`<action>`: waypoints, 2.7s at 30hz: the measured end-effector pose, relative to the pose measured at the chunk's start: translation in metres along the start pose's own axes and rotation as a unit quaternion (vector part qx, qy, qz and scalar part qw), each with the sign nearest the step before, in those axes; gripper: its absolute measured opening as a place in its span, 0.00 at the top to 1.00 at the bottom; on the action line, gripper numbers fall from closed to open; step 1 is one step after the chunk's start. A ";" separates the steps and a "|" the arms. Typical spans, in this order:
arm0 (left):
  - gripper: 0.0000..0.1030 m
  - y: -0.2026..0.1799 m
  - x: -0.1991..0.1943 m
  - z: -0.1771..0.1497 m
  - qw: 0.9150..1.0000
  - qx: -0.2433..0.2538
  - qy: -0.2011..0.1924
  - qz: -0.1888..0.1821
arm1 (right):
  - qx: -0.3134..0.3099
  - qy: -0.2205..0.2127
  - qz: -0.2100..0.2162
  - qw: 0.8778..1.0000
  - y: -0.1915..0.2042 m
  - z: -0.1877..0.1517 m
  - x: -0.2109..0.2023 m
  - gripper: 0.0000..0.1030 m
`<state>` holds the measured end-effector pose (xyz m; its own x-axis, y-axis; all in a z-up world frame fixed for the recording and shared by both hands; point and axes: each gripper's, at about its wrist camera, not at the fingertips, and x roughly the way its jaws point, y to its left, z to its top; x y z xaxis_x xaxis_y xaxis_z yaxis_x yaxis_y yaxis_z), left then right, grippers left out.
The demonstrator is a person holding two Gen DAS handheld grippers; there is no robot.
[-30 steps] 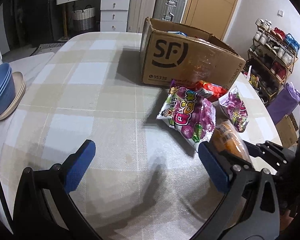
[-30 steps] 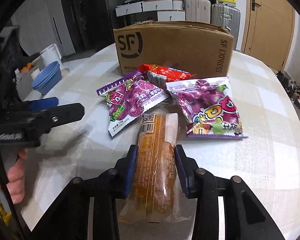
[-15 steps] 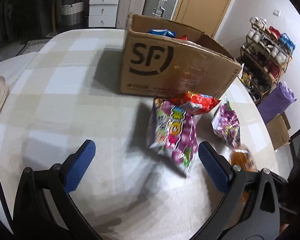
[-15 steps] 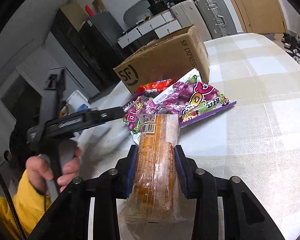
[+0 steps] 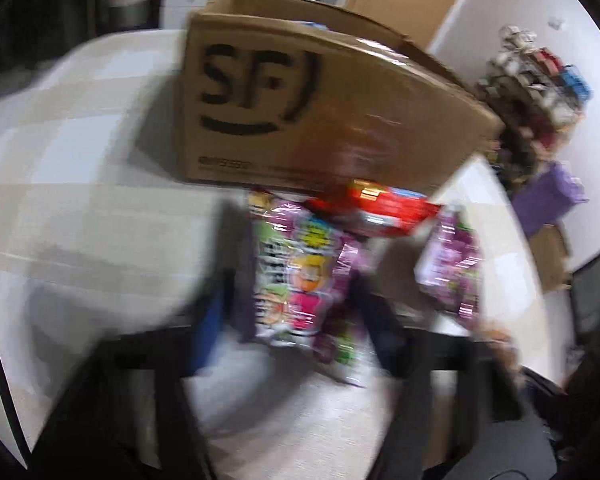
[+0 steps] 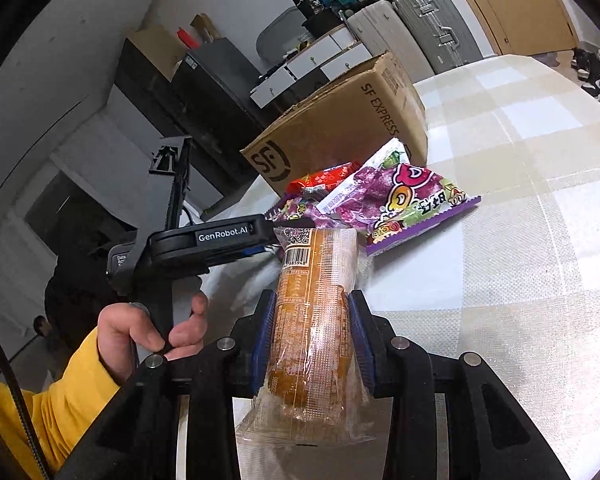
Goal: Organize snacks
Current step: 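Grasp the orange bread stick pack with the right gripper while the left grasps a purple grape candy bag, then lift and carry the bread pack and grape candy bag toward the box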
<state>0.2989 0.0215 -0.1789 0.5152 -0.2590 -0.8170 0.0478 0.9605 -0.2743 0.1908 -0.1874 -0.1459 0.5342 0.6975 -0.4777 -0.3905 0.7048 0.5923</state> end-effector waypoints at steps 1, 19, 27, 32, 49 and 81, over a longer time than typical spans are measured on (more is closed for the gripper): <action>0.57 -0.002 -0.001 0.000 1.000 0.003 -0.002 0.003 | 0.002 -0.001 0.001 1.000 -0.001 0.001 0.000 0.65; 0.81 0.014 -0.052 -0.022 0.999 -0.010 -0.025 -0.034 | 0.008 -0.013 -0.005 1.000 -0.003 -0.002 -0.007 0.65; 0.81 0.006 -0.113 -0.055 0.996 0.033 -0.075 -0.019 | -0.012 -0.017 -0.020 1.000 0.017 -0.006 -0.013 0.65; 0.81 0.004 -0.143 -0.071 0.995 0.043 -0.088 -0.030 | -0.031 -0.032 -0.016 0.999 0.040 -0.003 -0.027 0.65; 0.81 0.002 -0.200 -0.125 0.991 0.051 -0.108 -0.058 | -0.044 -0.059 -0.016 0.997 0.077 0.002 -0.064 0.65; 0.81 -0.025 -0.216 0.068 0.982 0.086 -0.163 -0.037 | -0.065 -0.071 0.022 0.995 0.082 0.194 -0.017 0.65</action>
<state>0.2440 0.0603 0.0392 0.7505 -0.3089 -0.5842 0.2253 0.9507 -0.2132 0.2956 -0.1663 0.0370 0.6113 0.7092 -0.3511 -0.5046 0.6911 0.5174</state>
